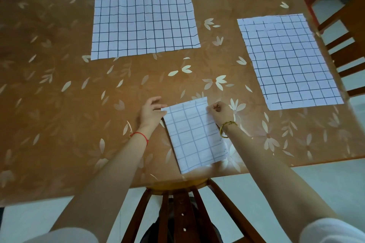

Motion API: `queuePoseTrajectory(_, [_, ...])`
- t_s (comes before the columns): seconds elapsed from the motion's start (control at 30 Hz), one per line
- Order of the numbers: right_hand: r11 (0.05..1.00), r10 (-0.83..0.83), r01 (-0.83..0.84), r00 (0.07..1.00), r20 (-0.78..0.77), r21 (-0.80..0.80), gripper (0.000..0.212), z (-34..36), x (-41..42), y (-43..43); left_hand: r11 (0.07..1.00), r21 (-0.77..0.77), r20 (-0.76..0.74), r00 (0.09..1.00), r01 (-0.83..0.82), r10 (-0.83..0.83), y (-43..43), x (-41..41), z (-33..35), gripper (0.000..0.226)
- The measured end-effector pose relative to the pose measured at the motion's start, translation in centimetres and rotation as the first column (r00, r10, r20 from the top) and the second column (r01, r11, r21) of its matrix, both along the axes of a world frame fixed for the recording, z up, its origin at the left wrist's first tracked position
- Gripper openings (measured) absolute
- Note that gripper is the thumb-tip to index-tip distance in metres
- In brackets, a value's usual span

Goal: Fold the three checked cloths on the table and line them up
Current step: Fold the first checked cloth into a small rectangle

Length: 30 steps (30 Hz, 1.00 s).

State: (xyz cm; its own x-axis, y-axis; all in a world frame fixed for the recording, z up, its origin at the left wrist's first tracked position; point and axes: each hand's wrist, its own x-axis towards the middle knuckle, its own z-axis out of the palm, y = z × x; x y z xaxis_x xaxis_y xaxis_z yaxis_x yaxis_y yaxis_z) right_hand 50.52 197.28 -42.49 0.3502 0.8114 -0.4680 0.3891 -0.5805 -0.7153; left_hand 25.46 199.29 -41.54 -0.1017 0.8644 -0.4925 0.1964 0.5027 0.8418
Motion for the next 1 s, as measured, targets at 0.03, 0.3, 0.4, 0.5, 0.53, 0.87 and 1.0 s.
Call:
queuePoseTrajectory(0.03, [1.0, -0.006, 0.006, 1.0, -0.004, 0.016, 0.009, 0.0, -0.1, -0.3, 1.0, 0.019, 0.006, 1.0, 0.02, -0.02, -0.1, -0.4, 0.3, 0.059])
queuePoseTrajectory(0.3, [0.946, 0.268, -0.276, 0.961, 0.067, 0.169, 0.026, 0.7, -2.0, -1.1, 0.969, 0.11, 0.017, 0.974, 0.223, -0.226, -0.2, -4.4, 2.9, 0.07])
queuePoseTrajectory(0.4, [0.965, 0.236, -0.232, 0.972, -0.016, 0.122, 0.021, 0.9, -2.7, -1.1, 0.973, 0.099, 0.029, 0.977, 0.207, -0.211, -0.4, -5.5, 3.0, 0.069])
queuePoseTrajectory(0.5, [0.972, 0.207, -0.193, 0.974, -0.097, 0.136, 0.02, 1.3, -3.2, -1.3, 0.987, 0.098, 0.016, 0.991, 0.129, -0.131, -0.6, -6.1, 2.6, 0.063])
queuePoseTrajectory(0.53, [0.972, 0.201, -0.185, 0.973, -0.11, 0.141, 0.021, 1.4, -3.4, -1.3, 0.99, 0.099, 0.014, 0.994, 0.104, -0.106, -0.7, -6.2, 2.5, 0.061])
queuePoseTrajectory(0.87, [0.992, 0.063, -0.063, 0.998, -0.004, 0.114, 0.013, 0.4, -4.5, -1.0, 0.944, 0.186, -0.324, 0.924, 0.274, -0.204, -2.0, -4.7, 0.5, 0.043])
queuePoseTrajectory(1.0, [0.981, 0.103, -0.119, 0.989, 0.106, 0.154, 0.015, 0.0, -4.7, -1.1, 0.835, 0.203, -0.585, 0.747, 0.511, -0.315, -3.6, -5.0, -0.7, 0.041])
